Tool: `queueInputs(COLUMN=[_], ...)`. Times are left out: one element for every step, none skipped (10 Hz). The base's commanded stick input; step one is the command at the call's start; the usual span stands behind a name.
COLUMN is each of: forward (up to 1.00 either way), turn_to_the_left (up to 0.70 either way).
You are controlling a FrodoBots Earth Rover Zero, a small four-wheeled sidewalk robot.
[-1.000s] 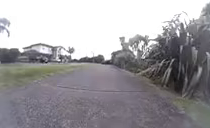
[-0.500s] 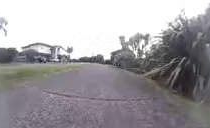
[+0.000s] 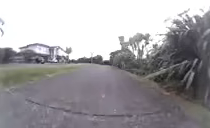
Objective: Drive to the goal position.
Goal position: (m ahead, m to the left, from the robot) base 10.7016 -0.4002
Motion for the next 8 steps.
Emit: queueInputs(forward=[1.0,1.0,1.0,1.0,1.0,1.0,1.0,1.0], turn_to_the_left=[0.0,0.0,0.0,0.0,0.0,0.0,0.0,0.0])
